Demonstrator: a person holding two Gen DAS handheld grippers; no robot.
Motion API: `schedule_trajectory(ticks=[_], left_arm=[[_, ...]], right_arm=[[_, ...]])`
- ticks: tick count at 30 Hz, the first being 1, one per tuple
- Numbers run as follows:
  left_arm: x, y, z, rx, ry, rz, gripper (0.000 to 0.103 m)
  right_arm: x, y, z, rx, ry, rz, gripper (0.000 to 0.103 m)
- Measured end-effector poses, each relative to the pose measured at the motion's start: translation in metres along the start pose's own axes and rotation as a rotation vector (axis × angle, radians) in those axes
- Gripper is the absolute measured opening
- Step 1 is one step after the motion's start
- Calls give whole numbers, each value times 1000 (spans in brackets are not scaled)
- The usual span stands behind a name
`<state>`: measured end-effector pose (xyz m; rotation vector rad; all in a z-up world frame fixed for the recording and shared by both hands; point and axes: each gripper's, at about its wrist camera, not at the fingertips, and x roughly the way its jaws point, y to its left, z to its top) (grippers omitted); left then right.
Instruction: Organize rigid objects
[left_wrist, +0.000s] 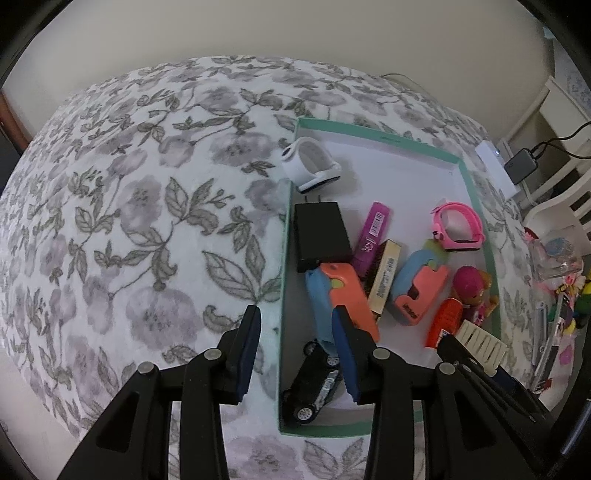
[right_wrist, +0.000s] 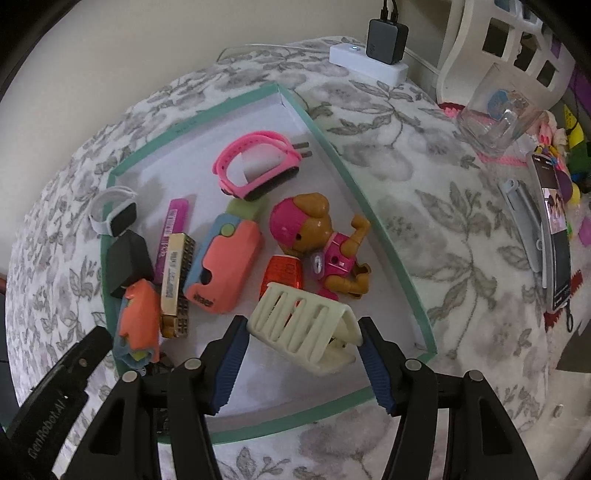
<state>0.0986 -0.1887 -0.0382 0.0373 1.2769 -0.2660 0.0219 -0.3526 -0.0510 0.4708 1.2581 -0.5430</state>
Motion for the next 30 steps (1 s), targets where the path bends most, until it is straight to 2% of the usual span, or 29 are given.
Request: schedule_trajectory(ticks=[4,6,9,11,12,13,18,20,22,27,30], left_arm=[[0,6,2,-21,5,16,56],[0,10,2,-32,8,34,57],[2,16,3,-53,15,54,60],[4,21,3,-70,26,71,71],[5,23,3,-76,30,85,80],[7,25,3,-81,34,101,82],[14,35,1,-107,60,137,84],[17,39,0,-114,73,148,89],[19,44,0,-127,85,157,93],[23,55,0,-166,105,137,94],[24,59,0,-186,115,131,98]], right_arm=[[3,0,-1,4,13,12,65],[4,2,-1,-6,15,3,67],[4,3,-2,-14,16,-1,74],[4,4,-1,-23,11,-4,74],[3,4,-1,-27,7,-4,75],[3,5,-1,-30,4,-3,76],[4,8,-3,-56,-5,-11,79],[4,9,-4,-60,-8,-5,83],[2,9,-5,-58,-19,1,95],[-3,12,-6,-67,-47,0,100],[-5,14,-9,-77,-53,0,103]])
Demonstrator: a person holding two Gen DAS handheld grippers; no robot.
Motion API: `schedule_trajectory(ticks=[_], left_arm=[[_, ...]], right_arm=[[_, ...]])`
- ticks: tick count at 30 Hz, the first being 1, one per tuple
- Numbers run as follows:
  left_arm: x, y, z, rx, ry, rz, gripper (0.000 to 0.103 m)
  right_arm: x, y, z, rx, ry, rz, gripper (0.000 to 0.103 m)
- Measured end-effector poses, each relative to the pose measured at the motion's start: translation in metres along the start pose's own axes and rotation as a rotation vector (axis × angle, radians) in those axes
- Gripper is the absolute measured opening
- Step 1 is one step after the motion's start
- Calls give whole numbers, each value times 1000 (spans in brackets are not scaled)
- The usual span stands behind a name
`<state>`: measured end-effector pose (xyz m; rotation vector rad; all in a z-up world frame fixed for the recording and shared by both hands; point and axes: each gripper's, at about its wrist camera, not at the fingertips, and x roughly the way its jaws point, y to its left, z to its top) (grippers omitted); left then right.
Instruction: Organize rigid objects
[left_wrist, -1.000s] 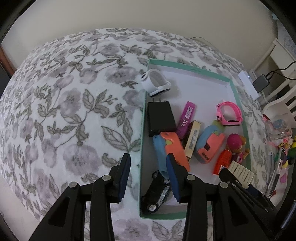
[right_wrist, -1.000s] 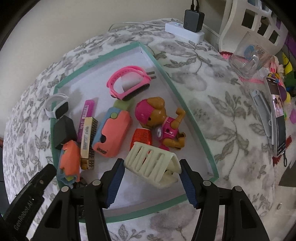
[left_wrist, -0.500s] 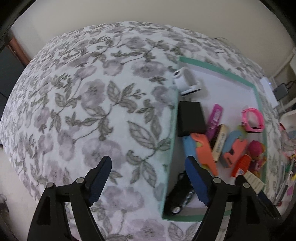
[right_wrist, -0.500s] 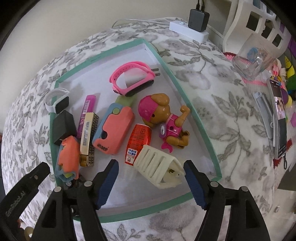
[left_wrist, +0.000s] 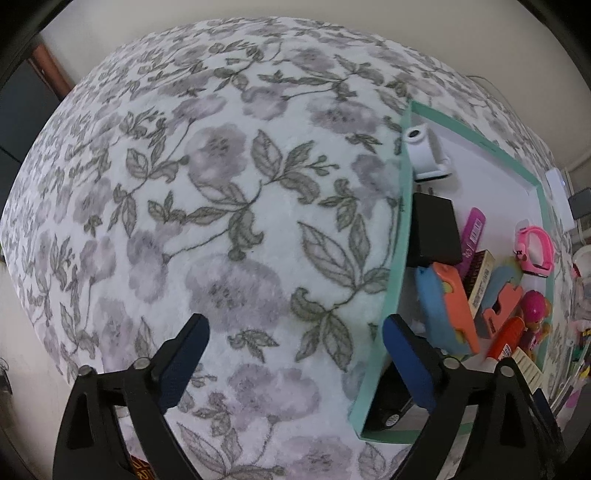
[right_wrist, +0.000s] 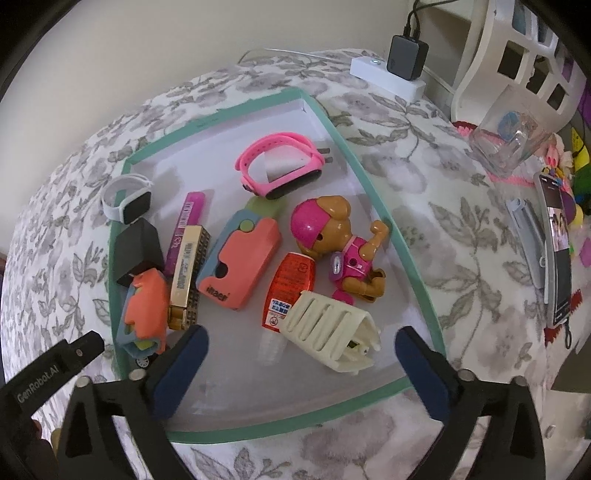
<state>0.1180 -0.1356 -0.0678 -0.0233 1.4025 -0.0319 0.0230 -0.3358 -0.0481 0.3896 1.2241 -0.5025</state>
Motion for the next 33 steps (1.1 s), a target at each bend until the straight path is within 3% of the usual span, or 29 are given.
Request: schedule_trajectory(ticks=[9,24,33], left_arm=[[-3,15,5,35,7,16,98],[-49,13,-8,186,-107,72,98],[-67,21,-19,186,-147,50,98]], right_arm=[[-8,13,-6,-49,-20,14,103],[-36,16,-15,-61,-86,9,103],[-48,20,-21,-87,-109,10,103]])
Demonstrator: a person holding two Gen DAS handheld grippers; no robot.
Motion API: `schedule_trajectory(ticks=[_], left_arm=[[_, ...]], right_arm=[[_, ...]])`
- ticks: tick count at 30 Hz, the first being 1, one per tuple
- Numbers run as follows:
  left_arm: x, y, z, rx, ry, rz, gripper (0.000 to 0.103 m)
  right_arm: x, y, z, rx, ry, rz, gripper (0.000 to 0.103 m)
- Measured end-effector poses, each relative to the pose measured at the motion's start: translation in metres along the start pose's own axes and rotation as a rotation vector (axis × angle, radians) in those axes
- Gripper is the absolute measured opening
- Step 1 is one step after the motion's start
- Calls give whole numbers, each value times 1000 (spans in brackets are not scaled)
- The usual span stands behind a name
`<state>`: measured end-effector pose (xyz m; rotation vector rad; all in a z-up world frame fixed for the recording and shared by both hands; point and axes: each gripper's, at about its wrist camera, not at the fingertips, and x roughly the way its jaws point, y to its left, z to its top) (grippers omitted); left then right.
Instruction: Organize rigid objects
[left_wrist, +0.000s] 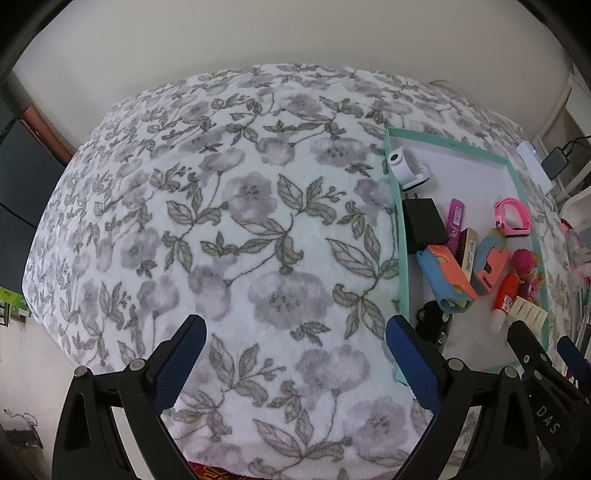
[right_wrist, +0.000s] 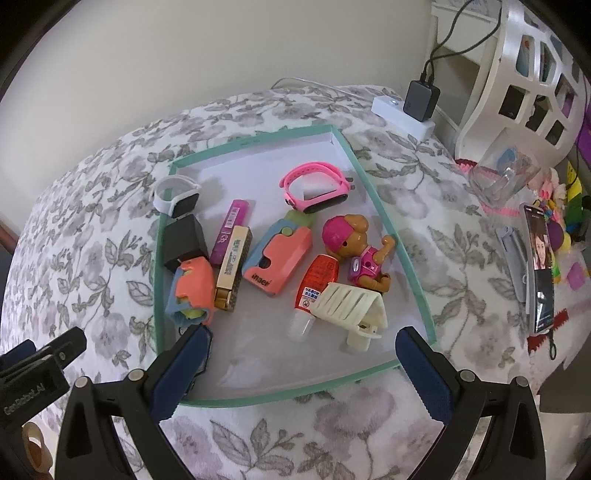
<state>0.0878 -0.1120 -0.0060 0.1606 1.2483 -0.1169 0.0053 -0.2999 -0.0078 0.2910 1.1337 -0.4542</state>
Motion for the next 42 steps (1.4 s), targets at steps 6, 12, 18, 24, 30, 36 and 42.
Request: schedule_trajectory(ticks=[6,12,18,24,30,36,42], left_arm=[[-14,9,-9,-6,-52,0,98],[-22,16,-17,-7,-87,-4,98],[-25,22,-23,-18,-97,-5,98],[-27,24,-28,-7,-109,4,98],[-30,25,-30,-11,-117,7,98],[-31,27,-32,-14,-119,0,98],[-34,26,-34,-4,-124,-10,98]], right_arm=[[-13,8,-5,-35,-31,6,103],[-24,17,-11,-68,-54,8,103],[-27,26,-16,-102,-60,-4,103],[-32,25,-20,-92,-70,-2,103],[-35,25,-25,-90,-74,-7,103],[-40,25,-29,-87,-87,-13,103],[-45,23,-30,-79,-108,-21,103]])
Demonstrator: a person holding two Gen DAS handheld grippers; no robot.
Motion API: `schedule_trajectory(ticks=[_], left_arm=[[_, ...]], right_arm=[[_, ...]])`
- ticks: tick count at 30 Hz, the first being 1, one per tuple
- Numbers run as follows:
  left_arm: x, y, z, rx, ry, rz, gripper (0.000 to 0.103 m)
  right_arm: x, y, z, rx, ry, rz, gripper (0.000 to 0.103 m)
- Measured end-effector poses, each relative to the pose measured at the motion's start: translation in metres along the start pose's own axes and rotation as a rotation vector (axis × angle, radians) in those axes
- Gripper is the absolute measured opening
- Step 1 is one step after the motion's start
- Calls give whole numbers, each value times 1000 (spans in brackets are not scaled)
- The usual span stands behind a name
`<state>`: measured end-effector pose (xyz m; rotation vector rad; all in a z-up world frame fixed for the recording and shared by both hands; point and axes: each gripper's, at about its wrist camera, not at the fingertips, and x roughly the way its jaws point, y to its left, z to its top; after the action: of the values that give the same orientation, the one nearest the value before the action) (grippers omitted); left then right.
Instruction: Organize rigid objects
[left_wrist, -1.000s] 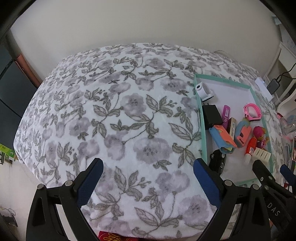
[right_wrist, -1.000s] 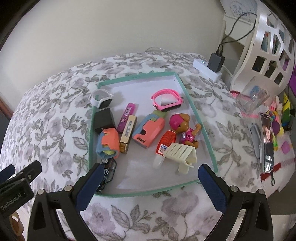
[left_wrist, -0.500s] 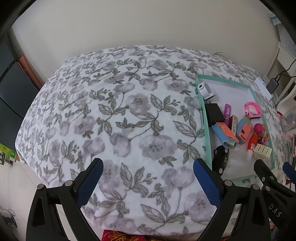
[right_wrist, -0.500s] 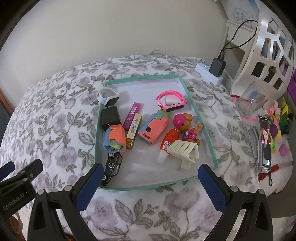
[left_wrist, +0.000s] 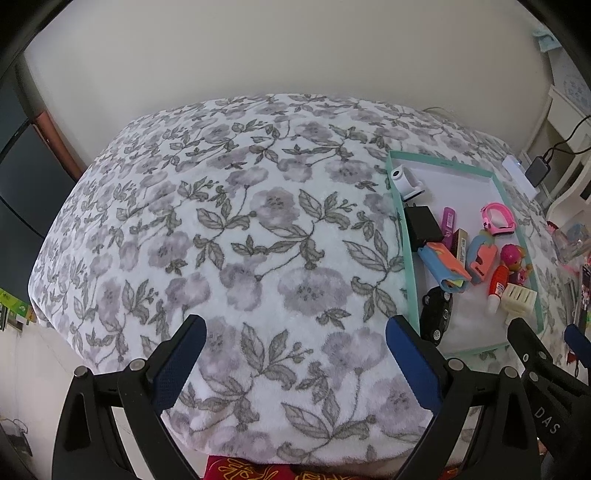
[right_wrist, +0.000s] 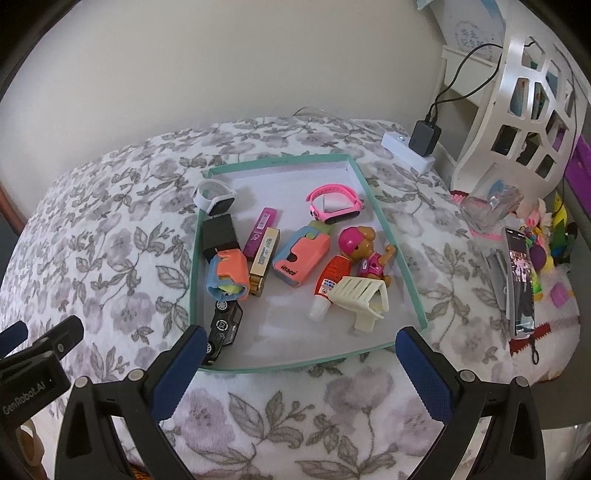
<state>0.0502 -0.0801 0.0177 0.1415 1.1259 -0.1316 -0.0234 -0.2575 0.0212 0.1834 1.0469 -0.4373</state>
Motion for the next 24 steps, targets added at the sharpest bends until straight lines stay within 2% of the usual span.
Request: schedule_trajectory(ticks=[9,24], left_arm=[[-3,-2,-2,19,9,-12,98],[-2,-1,-3,13,22,-21,98]], right_arm=[[-7,-2,0,6,-30,-15,103],[-4,1,1,-2,-25,-5,103]])
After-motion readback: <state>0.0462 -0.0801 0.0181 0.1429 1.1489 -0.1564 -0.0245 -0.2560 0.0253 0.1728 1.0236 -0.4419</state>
